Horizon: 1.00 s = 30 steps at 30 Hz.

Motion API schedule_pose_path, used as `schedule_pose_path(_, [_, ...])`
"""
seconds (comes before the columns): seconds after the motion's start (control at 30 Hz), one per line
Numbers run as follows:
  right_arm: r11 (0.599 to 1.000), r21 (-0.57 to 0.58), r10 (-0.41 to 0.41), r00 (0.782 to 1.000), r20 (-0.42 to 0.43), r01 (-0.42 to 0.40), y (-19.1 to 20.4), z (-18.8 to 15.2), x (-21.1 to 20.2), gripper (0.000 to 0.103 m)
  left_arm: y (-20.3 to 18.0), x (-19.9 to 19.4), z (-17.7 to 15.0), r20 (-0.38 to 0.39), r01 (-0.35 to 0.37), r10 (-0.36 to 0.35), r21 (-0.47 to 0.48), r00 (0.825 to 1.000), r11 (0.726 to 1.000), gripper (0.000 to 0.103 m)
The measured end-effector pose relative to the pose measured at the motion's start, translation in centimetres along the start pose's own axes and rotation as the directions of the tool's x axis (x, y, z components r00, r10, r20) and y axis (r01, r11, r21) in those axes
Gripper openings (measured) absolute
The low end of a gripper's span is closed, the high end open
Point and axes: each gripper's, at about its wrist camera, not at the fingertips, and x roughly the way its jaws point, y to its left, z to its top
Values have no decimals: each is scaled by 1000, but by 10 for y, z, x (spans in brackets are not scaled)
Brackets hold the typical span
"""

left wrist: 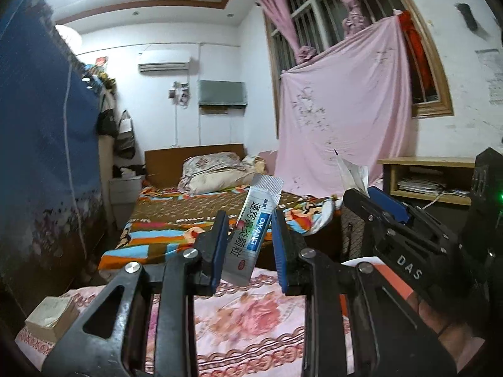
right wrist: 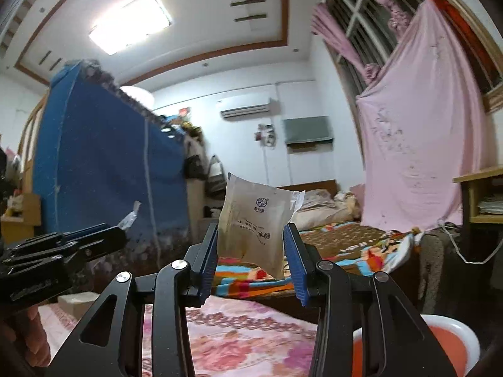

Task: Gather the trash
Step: 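Lift and carry the tube and sachet over the orange basin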

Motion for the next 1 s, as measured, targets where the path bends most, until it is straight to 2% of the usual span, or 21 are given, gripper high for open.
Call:
schedule_pose_path(0.27, [992,58,-116,993,2,116,-42,3,-12,38,-34,5,2,-3,90,-90,45,996,995,12])
schedule_pose_path(0.47, [977,100,-187,982,-20,188,-69,3,-16,39,-51,13,0,-32,166,-165,34,986,986,12])
schedule_pose_path(0.77, [951,147,-256,960,-111,271,-97,-2,-12,40,-74,35,-5,-98,226,-223,20,970,974,12])
schedule_pose_path(1.0, [934,178,-281,945,-169,309,-110,-8,-11,41,-82,60,-10,-161,272,-276,-45,948,961,12])
